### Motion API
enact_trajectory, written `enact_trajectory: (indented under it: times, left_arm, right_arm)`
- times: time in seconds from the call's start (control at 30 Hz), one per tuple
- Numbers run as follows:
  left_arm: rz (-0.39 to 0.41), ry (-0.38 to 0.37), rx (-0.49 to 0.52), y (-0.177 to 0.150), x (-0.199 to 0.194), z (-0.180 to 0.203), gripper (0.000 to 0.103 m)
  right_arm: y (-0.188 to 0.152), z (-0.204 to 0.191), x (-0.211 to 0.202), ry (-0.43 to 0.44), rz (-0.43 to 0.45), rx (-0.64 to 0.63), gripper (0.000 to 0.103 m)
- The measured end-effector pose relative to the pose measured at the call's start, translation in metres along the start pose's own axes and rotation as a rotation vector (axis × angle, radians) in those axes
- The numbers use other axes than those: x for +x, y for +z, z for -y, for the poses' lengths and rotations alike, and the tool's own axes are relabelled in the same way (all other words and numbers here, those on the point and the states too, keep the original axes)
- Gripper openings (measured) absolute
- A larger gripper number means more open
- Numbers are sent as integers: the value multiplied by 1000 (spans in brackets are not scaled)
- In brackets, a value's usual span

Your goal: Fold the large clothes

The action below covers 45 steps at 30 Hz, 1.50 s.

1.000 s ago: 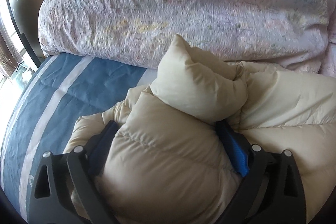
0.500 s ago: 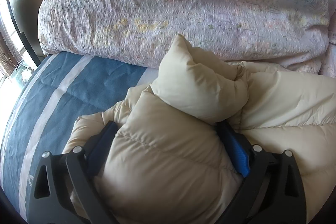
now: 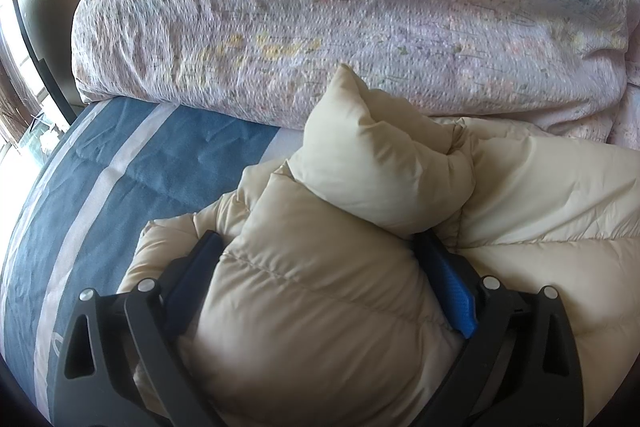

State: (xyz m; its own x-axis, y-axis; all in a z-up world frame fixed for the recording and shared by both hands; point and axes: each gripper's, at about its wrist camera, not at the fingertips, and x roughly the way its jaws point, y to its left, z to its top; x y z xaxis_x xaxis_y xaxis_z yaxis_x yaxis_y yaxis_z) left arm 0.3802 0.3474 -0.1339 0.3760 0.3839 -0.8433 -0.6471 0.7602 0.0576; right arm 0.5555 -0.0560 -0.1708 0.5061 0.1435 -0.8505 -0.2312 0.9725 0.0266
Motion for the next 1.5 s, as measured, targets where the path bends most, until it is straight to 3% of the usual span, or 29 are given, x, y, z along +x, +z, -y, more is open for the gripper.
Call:
enact_trajectory:
  times: [0.63,0.8,0.93,1.1,1.33,1.5]
  left_arm:
    - [-9,-8,-5,4,-6,-3,97]
    - [-41,-22,-24,3,-29,-11,96]
    - [-27,-44,-14,-1,-64,-25,96]
    - [-56,-78,-18,-17,-101,-58,96]
    - [-143,-134,-111,-50,-111,-98,93]
    - [-197,-222,-176,-78,-107,-99,83]
  right_arm:
    - [2,5,-2,-6,0,-1,87]
    - [8,12,-15,17,-67,-2,87]
    - [8,34,-51,54,-55,46,87]
    - [-17,86,-76,100,-132,177,91]
    - [-71,142,-71,258,-294,423,90]
    - [-89,146,-75,328,-315,449,85]
